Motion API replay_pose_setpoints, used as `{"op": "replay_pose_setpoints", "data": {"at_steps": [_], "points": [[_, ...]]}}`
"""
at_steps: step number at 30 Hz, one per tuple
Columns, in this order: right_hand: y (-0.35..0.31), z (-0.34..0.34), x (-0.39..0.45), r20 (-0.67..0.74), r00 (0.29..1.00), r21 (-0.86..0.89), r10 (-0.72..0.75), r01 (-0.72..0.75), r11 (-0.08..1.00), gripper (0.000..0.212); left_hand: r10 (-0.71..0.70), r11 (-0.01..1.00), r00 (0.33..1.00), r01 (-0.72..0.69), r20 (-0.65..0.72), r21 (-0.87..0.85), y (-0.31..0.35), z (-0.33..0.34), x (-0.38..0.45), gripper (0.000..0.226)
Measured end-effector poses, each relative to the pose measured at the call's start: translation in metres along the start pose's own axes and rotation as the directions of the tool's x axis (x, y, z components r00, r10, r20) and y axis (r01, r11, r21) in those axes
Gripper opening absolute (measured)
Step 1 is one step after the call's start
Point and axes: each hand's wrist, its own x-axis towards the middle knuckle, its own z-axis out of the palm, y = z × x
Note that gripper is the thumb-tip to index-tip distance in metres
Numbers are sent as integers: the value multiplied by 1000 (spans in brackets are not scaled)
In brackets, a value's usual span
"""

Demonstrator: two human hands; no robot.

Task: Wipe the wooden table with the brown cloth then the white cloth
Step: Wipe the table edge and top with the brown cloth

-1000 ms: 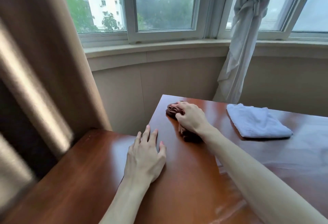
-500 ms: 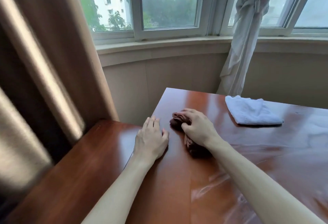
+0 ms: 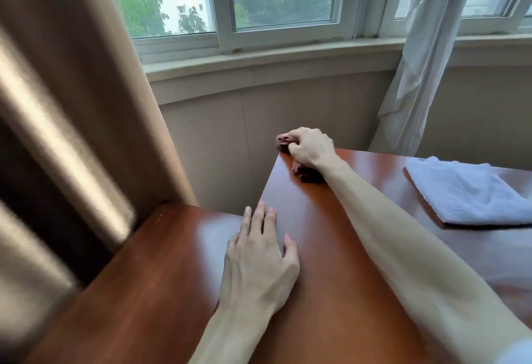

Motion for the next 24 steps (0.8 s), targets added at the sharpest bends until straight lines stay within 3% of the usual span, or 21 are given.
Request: {"op": "replay_pose_setpoints", "data": {"at_steps": [2,3,7,11,14,18,24], "points": [[-16,7,-19,96,969,62,-227,222,973,50,2,1000,1000,-2,10,15,0,0,-2,70],[-18,10,-25,116,955,108,-274,262,959,52,5,1000,1000,-5,18,15,0,0,-3,68],[-34,9,-42,58,991,113,-120,113,987,47,-7,996,999,11,44,-84,-4,-3,3,62],[-63,7,-115,109,962,160,-251,232,960,57,-153,876,987,116,-40,-469,-10,-38,-7,39],[-79,5,-175,114,941,177,-318,296,939,56,-210,874,976,163,-53,-459,-31,-69,-24,33],[-120,0,-267,108,879,209,-465,437,875,45,-185,903,981,149,-52,-403,-52,-96,-78,32],[-162,-6,-386,109,769,312,-630,575,756,37,-187,851,982,179,33,-494,-60,-103,-159,30]]}}
